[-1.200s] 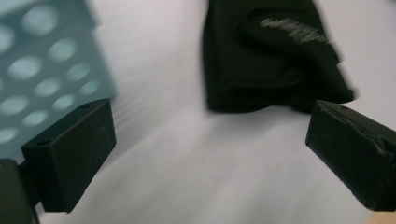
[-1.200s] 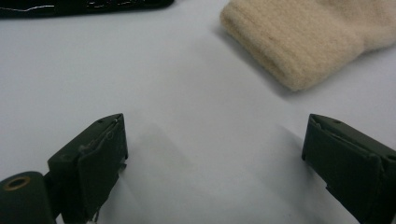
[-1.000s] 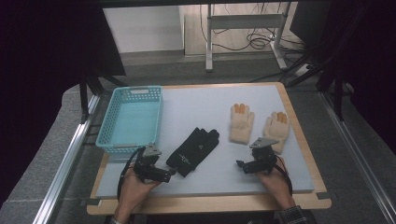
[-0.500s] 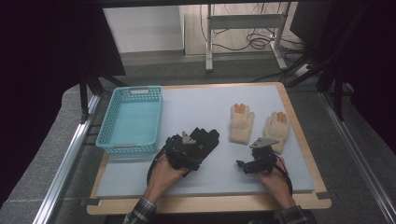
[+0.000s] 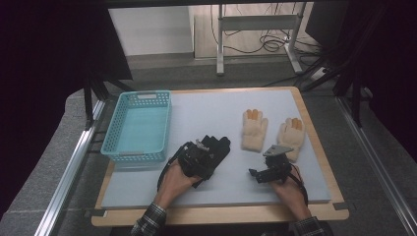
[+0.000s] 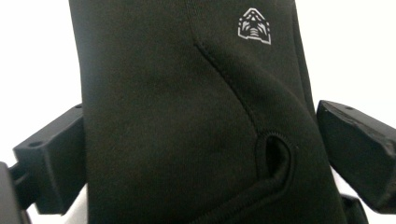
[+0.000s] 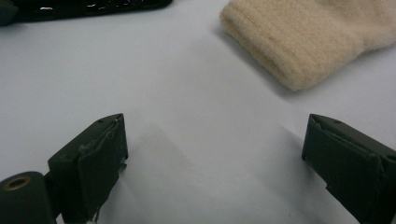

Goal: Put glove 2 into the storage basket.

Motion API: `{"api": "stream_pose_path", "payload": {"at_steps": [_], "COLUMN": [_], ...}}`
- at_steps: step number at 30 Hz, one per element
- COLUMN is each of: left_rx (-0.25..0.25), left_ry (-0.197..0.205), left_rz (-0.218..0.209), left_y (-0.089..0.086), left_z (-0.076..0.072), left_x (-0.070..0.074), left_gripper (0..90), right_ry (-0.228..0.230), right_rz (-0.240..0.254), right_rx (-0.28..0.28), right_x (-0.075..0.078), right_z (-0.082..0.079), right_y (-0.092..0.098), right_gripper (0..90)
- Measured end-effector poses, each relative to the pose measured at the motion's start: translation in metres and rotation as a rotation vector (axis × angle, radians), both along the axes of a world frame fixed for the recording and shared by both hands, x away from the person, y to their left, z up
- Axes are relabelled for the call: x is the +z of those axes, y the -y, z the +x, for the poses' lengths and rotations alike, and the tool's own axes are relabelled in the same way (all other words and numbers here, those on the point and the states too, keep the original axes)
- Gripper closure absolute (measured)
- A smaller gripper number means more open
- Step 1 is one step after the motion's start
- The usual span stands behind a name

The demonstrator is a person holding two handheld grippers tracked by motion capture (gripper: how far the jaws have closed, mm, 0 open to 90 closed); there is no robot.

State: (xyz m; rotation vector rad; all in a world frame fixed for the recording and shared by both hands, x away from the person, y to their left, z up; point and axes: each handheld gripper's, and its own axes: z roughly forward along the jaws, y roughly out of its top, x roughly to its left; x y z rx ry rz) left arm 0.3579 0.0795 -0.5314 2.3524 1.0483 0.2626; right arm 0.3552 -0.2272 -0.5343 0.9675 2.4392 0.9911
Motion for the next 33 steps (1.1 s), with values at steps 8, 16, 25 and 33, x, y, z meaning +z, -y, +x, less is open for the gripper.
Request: {"api": "stream_pose_path", "payload": {"at_steps": [8,16,25,33], "left_rx": [0.052,0.050,0.067,0.117], "left_ry": [0.029,0.060,0.103,0.114], "left_rz": [0.002,-0.014,-0.055,-0.058], "left_y": [-0.015,-0.016,-0.016,-0.029], "left_z": [0.002,0.006,0.019,0.035], "left_x": [0.009,0.017,0.056,0.084], "left_gripper": [47.9,63.3,62.1,61.6], "right_ry": [0.000,-0.001,-0.001,0.000], "right_rz": [-0.001,0.000,0.000,0.000], "right_rx": [0.000,-0.001,-0.001,0.000], "right_x": [0.000,0.000,0.000,0.000], "right_z": [0.000,0.000,0.000,0.000], "right_y": [0.000,0.000,0.000,0.000], "right_gripper": [6.8,6.8,6.8,6.8]}}
